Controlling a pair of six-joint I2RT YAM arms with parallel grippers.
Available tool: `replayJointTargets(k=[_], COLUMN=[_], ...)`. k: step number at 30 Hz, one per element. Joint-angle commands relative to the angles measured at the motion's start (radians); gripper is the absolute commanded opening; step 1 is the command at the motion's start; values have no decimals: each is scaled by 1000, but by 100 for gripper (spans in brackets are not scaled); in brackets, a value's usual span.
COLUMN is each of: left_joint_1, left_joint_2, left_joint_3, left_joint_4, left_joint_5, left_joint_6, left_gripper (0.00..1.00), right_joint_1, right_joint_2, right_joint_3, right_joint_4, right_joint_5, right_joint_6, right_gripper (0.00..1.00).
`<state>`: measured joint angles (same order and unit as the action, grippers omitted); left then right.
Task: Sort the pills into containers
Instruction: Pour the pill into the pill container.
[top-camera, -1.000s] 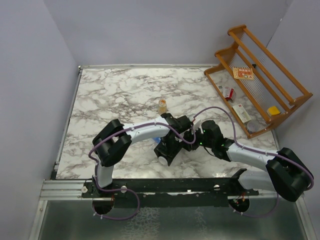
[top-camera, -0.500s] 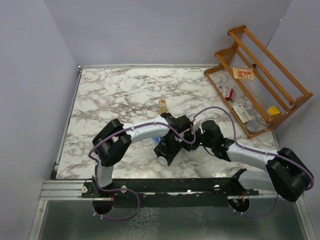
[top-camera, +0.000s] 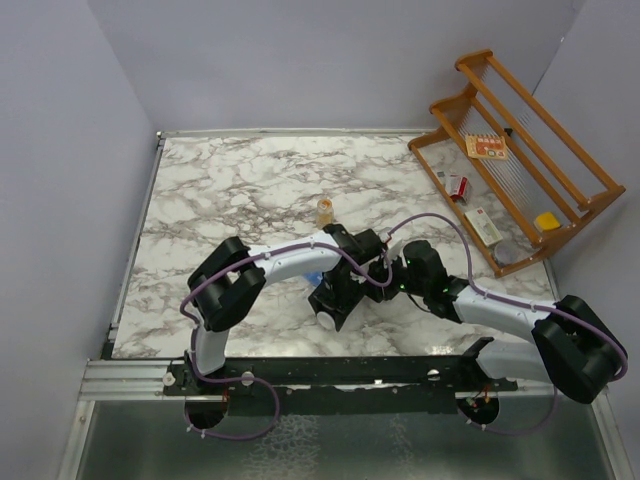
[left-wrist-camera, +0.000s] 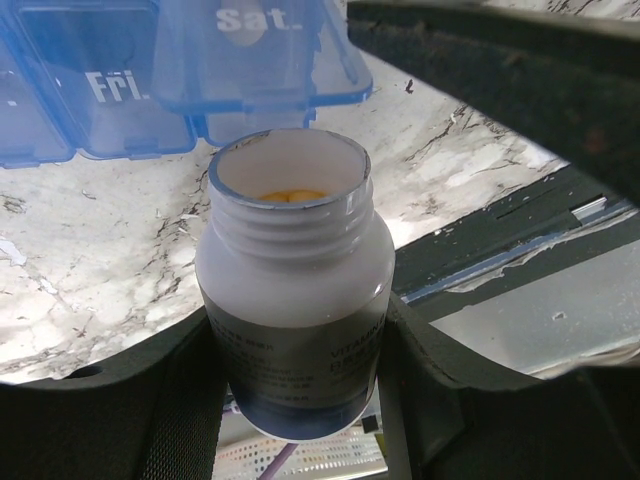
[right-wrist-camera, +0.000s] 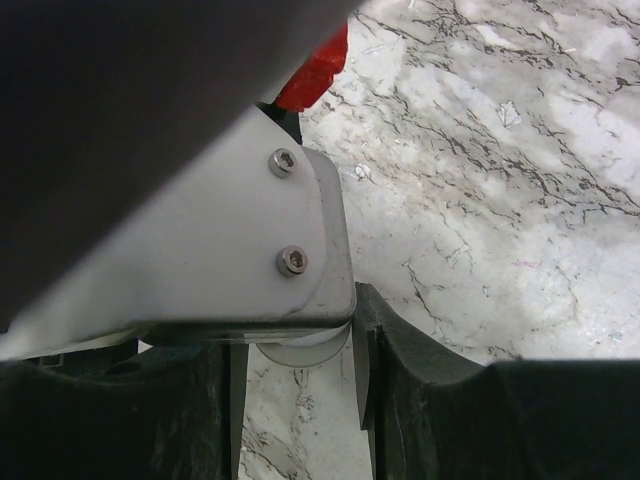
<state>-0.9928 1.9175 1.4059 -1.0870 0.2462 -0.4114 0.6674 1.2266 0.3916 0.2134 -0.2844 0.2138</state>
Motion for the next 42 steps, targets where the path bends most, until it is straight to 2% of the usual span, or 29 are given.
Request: replayJointTargets(k=[1,24,42], left_joint_1=[15,59,46], left_joint_2=[40,84,112], left_joint_3=[30,79,92], left_joint_4=[9,-11,-35], left_joint_5=[33,48,65], left_joint_6=[6,4,0], left_gripper=[0,0,0], right_joint_1=[24,26,24], right_joint_2=[-20,-27,-26], right_joint_3=[13,10,9], right_joint_4=[47,47,50], right_joint_5=[-56,-53,-60], right_joint_6=[-50,-48,-50], right_gripper=[1,1,1])
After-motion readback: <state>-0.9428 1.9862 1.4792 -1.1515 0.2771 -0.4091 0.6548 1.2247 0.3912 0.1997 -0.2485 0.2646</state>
